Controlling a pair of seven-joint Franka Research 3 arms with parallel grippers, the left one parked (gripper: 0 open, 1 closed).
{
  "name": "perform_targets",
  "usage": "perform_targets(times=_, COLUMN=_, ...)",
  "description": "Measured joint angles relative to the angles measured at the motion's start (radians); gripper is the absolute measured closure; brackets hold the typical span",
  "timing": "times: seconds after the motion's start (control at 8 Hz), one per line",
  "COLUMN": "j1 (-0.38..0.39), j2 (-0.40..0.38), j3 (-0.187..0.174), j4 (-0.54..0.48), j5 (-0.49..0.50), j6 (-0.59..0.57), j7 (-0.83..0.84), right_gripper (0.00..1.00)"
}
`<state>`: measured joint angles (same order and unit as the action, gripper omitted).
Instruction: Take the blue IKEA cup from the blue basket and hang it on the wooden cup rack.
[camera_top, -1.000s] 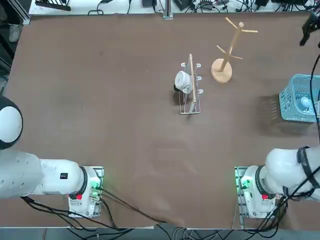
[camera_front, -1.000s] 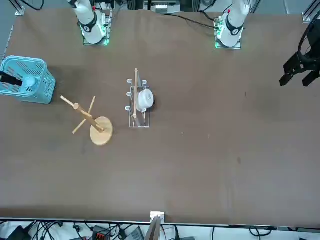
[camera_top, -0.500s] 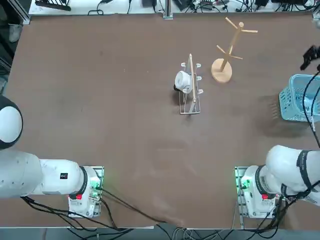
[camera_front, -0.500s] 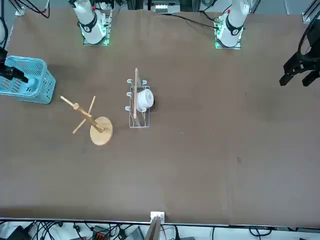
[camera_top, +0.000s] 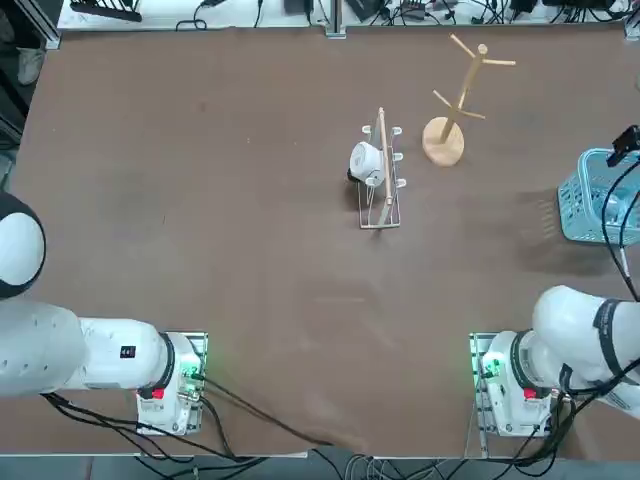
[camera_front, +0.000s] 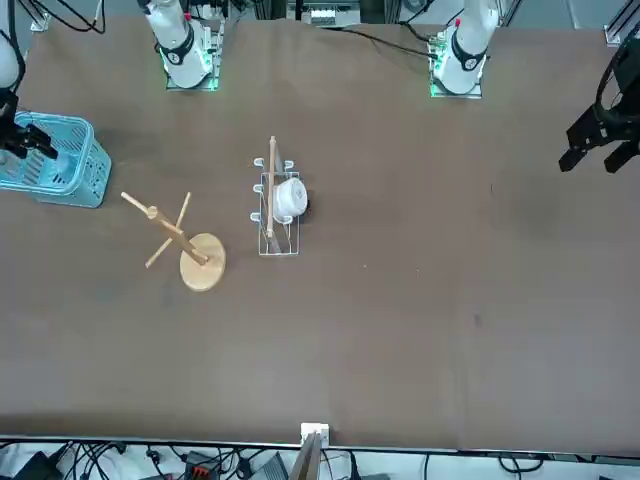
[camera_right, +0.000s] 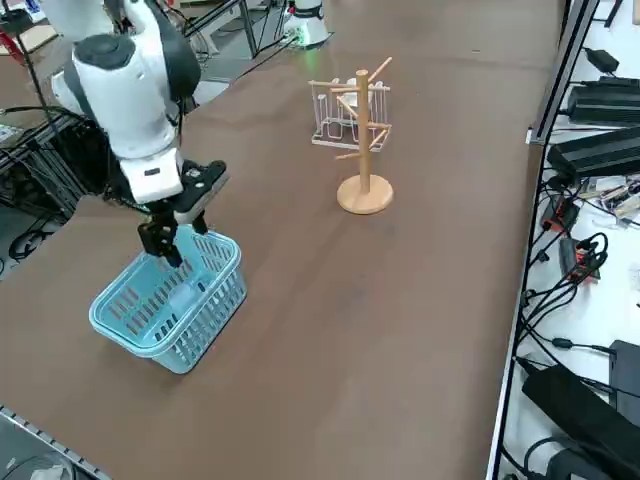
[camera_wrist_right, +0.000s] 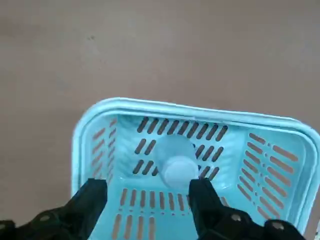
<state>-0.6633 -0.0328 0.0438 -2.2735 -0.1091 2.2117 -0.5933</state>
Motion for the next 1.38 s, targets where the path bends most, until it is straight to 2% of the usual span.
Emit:
perform_targets(times=0.88, j1=-0.114, j2=0.175, j3=0.001, j4=-0.009, j5=0.0, j6=0.155, j7=-0.16, right_gripper=0.0)
perform_targets(times=1.38, j1=-0.128, j2=0.211, j3=0.004, j4=-0.009, j5=0.0, j6=0.176, j7=-0.17, right_gripper=0.0)
